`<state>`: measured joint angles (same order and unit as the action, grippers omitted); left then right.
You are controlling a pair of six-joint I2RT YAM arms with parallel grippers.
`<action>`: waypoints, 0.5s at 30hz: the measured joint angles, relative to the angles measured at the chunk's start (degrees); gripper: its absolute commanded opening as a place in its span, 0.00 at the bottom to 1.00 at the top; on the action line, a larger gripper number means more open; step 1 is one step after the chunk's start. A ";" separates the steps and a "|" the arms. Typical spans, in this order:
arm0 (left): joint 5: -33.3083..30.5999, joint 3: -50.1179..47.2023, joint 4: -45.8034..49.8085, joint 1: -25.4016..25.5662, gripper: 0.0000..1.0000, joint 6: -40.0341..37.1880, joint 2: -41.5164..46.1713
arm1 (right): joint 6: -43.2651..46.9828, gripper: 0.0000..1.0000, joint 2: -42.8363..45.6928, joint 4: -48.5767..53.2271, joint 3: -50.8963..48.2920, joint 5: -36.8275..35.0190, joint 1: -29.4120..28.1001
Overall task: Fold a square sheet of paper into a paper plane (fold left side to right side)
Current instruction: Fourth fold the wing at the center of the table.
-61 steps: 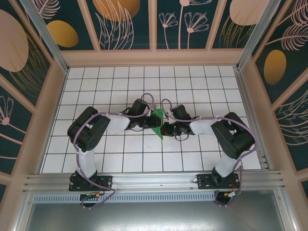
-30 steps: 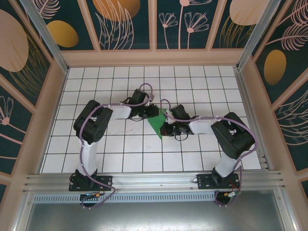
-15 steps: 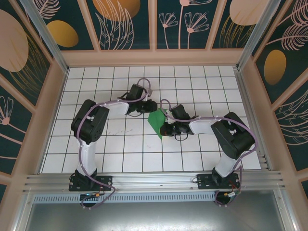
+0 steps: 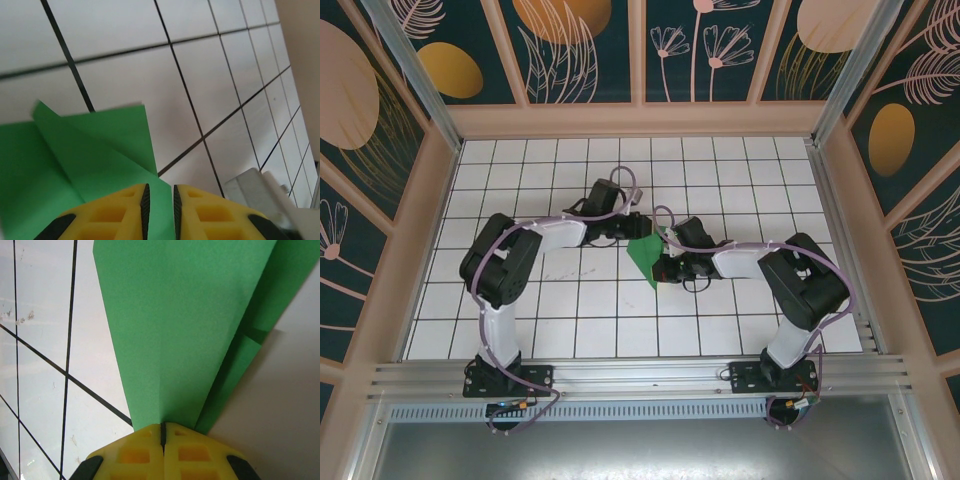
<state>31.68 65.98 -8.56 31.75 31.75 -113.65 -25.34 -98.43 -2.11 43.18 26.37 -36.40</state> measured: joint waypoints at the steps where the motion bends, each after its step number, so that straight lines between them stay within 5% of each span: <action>1: 0.33 0.02 -0.39 0.35 0.24 0.00 -0.74 | 0.00 0.00 0.00 0.07 0.04 0.00 0.00; 15: -0.15 3.04 -0.31 0.90 0.23 0.00 -6.84 | 1.03 0.00 -0.17 1.53 0.92 0.00 -0.04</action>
<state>31.53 69.01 -8.86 32.64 31.75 -120.49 -24.32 -98.61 -0.58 44.10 26.37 -36.45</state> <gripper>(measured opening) 0.236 0.064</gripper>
